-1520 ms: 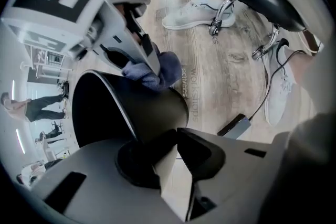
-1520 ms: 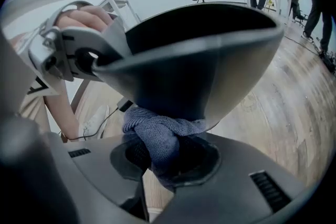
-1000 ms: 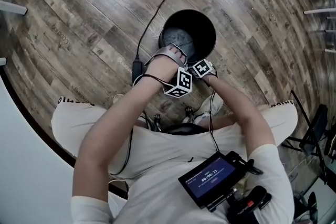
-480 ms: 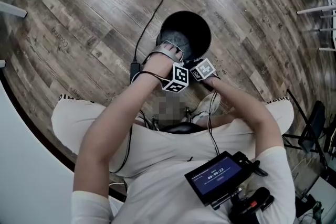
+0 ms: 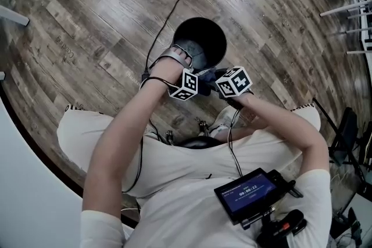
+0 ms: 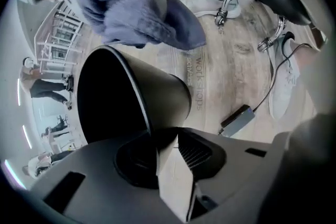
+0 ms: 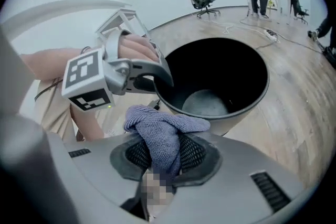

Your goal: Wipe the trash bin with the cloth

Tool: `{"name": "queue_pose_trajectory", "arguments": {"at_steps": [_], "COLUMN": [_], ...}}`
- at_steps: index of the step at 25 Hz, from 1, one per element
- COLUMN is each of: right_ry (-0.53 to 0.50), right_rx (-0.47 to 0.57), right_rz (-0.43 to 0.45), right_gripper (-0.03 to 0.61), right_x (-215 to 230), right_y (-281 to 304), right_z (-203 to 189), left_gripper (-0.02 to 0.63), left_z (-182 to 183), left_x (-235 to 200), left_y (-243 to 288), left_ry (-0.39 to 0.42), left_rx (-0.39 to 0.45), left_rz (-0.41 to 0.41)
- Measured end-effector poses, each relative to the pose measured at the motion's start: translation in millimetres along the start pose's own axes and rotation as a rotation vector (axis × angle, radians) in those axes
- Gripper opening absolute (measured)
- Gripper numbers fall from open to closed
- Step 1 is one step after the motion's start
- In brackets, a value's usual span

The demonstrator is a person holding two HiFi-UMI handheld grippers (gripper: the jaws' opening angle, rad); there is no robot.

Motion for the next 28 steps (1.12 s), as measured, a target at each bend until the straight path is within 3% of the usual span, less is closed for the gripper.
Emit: {"name": "queue_pose_trajectory", "arguments": {"at_steps": [6,16,25,28], "right_ry": [0.014,-0.018,-0.108,-0.190], "right_rx": [-0.068,-0.117,-0.164,-0.190], "right_rz": [-0.052,-0.113,-0.196,-0.247], "right_gripper": [0.097,0.098,0.098,0.098], "right_x": [15,51,94,106], "right_y": [-3,42,109,129], "right_z": [4,-33,-82,-98], "left_gripper": [0.094,0.094,0.094,0.094], "left_z": [17,27,28,27], "left_x": [5,3,2,0], "left_y": [-4,-4,-3,-3], "left_ry": [0.063,0.040,0.031,0.029], "left_rx": [0.014,0.031,0.049,0.054], "left_rz": [-0.013,-0.024,-0.023,-0.020]}}
Point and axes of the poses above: the fingertips, and each gripper's own axes: y forward along the fingers, x to its right, z out of its top, the point moved 8 cm from there along -y, backward along the fingers, and after that the axes turned 9 degrees about x, right-handed, at the moved point
